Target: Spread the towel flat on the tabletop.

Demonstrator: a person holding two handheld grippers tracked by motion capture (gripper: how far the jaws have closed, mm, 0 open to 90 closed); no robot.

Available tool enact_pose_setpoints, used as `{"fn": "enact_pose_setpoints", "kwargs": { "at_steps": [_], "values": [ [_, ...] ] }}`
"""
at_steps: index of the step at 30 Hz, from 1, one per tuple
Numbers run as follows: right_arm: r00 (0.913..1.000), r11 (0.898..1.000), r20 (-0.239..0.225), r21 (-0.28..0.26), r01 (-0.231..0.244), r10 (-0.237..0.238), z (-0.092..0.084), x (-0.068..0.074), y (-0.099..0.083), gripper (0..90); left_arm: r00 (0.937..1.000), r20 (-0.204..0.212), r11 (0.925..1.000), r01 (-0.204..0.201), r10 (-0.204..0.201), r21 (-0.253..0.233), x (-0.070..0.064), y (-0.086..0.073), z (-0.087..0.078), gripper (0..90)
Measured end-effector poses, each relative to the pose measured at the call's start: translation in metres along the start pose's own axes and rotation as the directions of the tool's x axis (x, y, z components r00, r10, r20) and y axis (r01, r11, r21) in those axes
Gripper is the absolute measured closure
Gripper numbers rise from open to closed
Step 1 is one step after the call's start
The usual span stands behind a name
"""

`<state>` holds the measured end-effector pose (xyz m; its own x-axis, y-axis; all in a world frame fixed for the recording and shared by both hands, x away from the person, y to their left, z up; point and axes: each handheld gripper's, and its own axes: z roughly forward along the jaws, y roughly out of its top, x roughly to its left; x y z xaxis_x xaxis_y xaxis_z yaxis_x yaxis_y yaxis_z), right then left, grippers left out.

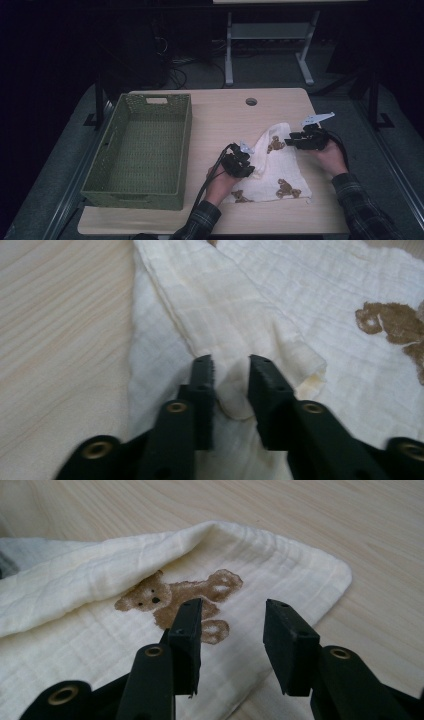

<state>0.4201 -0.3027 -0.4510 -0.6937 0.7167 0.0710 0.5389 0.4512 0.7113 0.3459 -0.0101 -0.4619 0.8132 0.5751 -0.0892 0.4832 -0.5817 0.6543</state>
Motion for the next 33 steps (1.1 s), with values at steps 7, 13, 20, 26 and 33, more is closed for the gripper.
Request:
{"fn": "enact_pose_setpoints", "kwargs": {
  "at_steps": [7,13,20,26,33],
  "values": [
    [1.0,1.0,0.001,0.0,-0.002,0.002,0.0,0.0,0.0,58.6,0.9999,0.003,0.9995,0.01,-0.01,-0.029,0.001,0.005,-0.009,86.2],
    [1.0,1.0,0.0,-0.002,-0.001,0.001,0.0,0.0,0.0,58.6,0.9995,-0.03,0.9984,0.006,-0.007,-0.056,0.01,0.018,-0.023,86.2],
    [1.0,1.0,-0.001,-0.002,0.002,-0.002,0.0,0.0,0.0,58.6,0.9942,-0.105,0.9951,0.015,-0.025,-0.097,0.036,0.043,-0.035,86.3],
    [1.0,1.0,-0.005,-0.009,-0.003,0.003,-0.002,-0.001,0.0,58.5,0.9854,-0.151,0.9907,0.06,-0.078,-0.122,0.065,0.056,-0.037,86.3],
    [1.0,1.0,-0.006,-0.008,-0.002,0.002,-0.002,-0.002,0.0,58.5,0.969,-0.218,0.988,0.091,-0.117,-0.125,0.097,0.065,-0.036,86.4]
  ]
}}
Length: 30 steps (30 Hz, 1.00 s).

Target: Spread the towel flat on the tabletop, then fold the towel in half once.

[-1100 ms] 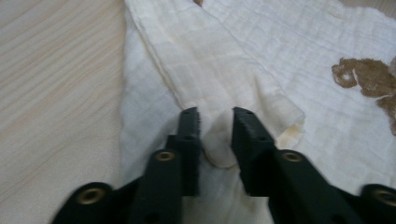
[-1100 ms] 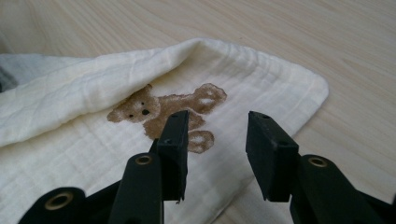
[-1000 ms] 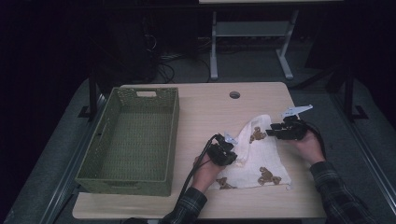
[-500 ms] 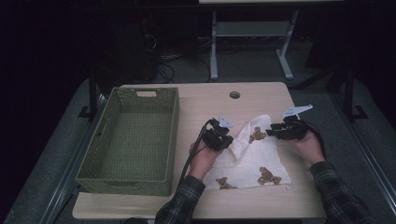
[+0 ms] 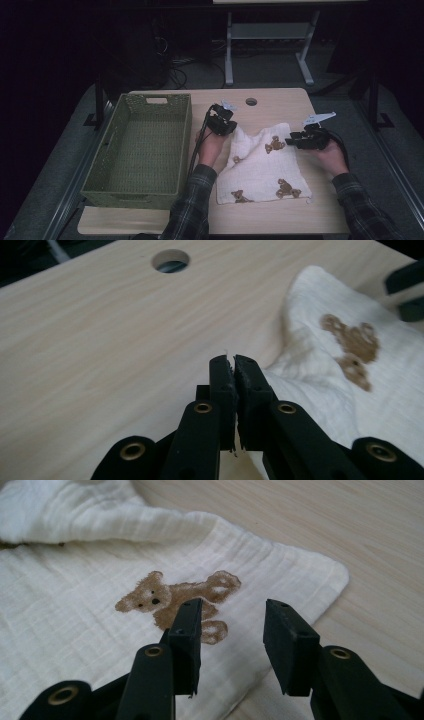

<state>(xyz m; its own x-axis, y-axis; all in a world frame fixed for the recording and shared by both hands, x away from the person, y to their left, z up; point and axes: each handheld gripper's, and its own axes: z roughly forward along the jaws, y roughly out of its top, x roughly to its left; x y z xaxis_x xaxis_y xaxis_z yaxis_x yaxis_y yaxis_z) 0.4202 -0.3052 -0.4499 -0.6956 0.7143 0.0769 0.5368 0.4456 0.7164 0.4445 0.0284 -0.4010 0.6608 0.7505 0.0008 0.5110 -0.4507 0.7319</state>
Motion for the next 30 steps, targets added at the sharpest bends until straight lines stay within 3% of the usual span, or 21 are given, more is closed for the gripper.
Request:
{"fn": "enact_pose_setpoints", "kwargs": {
  "at_steps": [3,4,6,8,10,12,14,18,22,30],
  "values": [
    [1.0,1.0,0.0,-0.004,-0.002,0.002,0.0,0.0,0.0,58.5,0.9993,-0.037,0.9999,0.002,-0.002,0.01,0.011,0.004,0.004,86.4],
    [1.0,1.0,0.0,-0.004,-0.003,0.003,0.0,0.0,0.0,58.5,0.9978,-0.067,0.9998,0.001,0.0,0.019,0.016,0.004,0.007,86.4],
    [1.0,1.0,-0.001,-0.003,-0.002,0.002,0.0,0.0,0.0,58.5,0.9974,-0.072,0.9997,0.007,-0.005,0.022,0.019,0.004,0.009,86.4],
    [1.0,1.0,-0.002,-0.003,-0.005,0.005,0.0,-0.001,0.0,58.3,0.9932,-0.116,0.9991,0.017,-0.012,0.039,0.026,0.002,0.013,86.4],
    [1.0,1.0,-0.003,-0.002,-0.005,0.005,0.0,-0.001,0.0,58.2,0.992,-0.123,0.9984,0.034,-0.028,0.046,0.029,0.0,0.016,86.3],
    [1.0,1.0,-0.004,0.0,-0.004,0.004,0.0,-0.002,0.0,58.2,0.9843,-0.173,0.9953,0.051,-0.036,0.083,0.032,-0.004,0.021,85.7],
    [1.0,1.0,-0.002,-0.005,-0.003,0.003,0.0,-0.003,0.0,57.7,0.9826,-0.173,0.9931,0.083,-0.068,0.083,0.037,-0.011,0.026,77.8],
    [1.0,1.0,-0.001,-0.011,-0.006,0.006,0.001,-0.008,0.003,57.5,0.981,-0.178,0.9914,0.095,-0.078,0.09,0.04,-0.016,0.03,72.2],
    [0.9999,1.0,0.001,-0.021,-0.012,0.012,0.003,-0.014,0.008,57.5,0.9751,-0.192,0.9876,0.129,-0.11,0.089,0.046,-0.02,0.033,68.8],
    [0.999,0.999,0.032,-0.027,-0.032,0.033,0.019,-0.037,0.021,58.9,0.9714,-0.185,0.9794,0.17,-0.148,0.109,0.053,-0.027,0.042,64.4]
  ]
}}
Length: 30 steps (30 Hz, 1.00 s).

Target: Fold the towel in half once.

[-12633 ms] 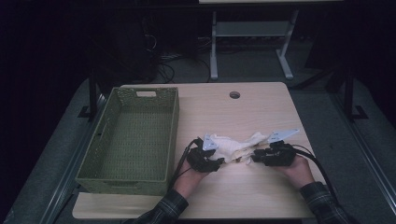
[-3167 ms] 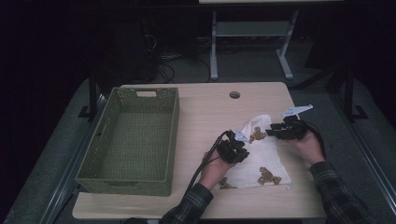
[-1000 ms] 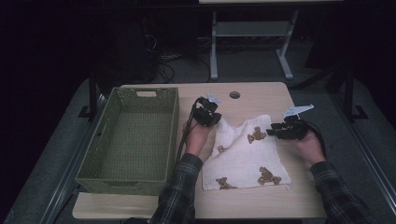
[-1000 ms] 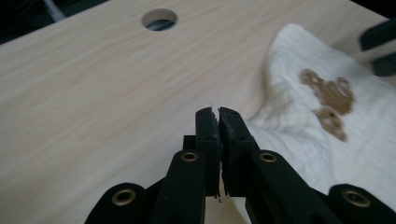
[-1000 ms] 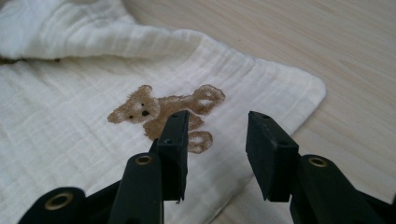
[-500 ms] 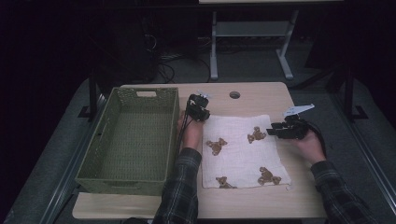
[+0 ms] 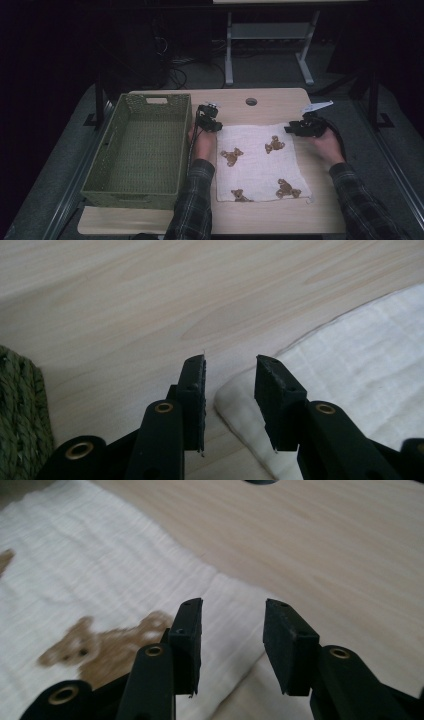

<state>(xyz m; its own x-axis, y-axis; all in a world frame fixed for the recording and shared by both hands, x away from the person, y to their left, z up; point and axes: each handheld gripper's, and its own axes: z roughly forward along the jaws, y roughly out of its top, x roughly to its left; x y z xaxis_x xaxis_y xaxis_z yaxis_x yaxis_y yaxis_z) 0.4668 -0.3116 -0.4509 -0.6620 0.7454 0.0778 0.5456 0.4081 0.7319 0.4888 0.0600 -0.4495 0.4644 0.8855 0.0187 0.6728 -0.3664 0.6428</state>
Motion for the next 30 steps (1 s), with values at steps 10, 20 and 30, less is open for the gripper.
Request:
{"fn": "enact_pose_setpoints", "kwargs": {
  "at_steps": [10,20,30],
  "values": [
    [0.9958,0.996,0.039,0.041,-0.084,0.082,0.027,-0.033,0.008,65.1,0.9999,-0.007,0.9998,0.015,-0.015,0.011,0.002,-0.003,0.005,64.8],
    [0.9956,0.995,0.04,0.052,-0.087,0.085,0.037,-0.031,0.006,75.5,0.9998,0.01,0.9995,0.019,-0.02,0.025,0.001,-0.004,0.012,68.3],
    [0.9938,0.992,0.028,0.067,-0.109,0.107,0.035,-0.03,0.006,87.1,0.9974,0.057,0.9988,0.043,-0.044,0.022,0.001,-0.004,0.011,86.3]
  ]
}}
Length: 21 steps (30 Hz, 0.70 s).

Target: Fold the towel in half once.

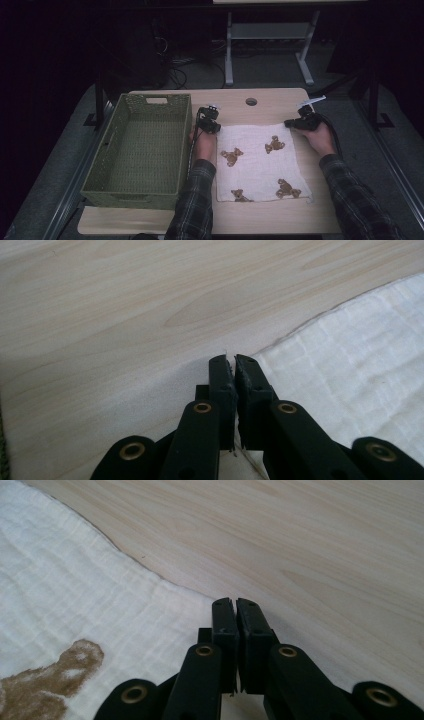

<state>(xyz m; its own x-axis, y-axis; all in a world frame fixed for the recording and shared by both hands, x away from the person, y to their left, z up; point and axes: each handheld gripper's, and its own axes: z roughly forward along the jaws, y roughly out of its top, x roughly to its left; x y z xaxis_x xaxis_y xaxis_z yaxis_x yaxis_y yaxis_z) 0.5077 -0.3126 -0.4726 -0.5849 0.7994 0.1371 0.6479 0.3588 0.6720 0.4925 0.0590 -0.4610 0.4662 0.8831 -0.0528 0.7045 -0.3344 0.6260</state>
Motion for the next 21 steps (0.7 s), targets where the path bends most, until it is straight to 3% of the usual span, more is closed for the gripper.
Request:
{"fn": "enact_pose_setpoints", "kwargs": {
  "at_steps": [2,9,12,21],
  "values": [
    [1.0,1.0,0.0,-0.017,0.002,-0.002,-0.006,0.001,0.002,87.3,1.0,0.002,0.9992,0.002,-0.002,-0.04,-0.001,0.002,-0.007,86.5],
    [0.9999,0.997,0.001,-0.07,0.013,-0.013,-0.028,0.003,0.008,87.3,0.9997,0.003,0.9955,-0.022,0.023,-0.092,-0.007,0.008,-0.027,86.5],
    [0.9997,0.995,-0.023,-0.102,-0.005,0.003,-0.043,0.006,0.007,87.3,0.9999,0.01,0.9916,-0.013,0.014,-0.128,-0.007,0.007,-0.04,86.5],
    [0.9993,0.992,-0.024,-0.127,0.024,-0.027,-0.065,0.02,-0.008,87.2,0.9992,0.036,0.9886,-0.014,0.019,-0.15,-0.018,-0.011,-0.057,86.5]
  ]
}}
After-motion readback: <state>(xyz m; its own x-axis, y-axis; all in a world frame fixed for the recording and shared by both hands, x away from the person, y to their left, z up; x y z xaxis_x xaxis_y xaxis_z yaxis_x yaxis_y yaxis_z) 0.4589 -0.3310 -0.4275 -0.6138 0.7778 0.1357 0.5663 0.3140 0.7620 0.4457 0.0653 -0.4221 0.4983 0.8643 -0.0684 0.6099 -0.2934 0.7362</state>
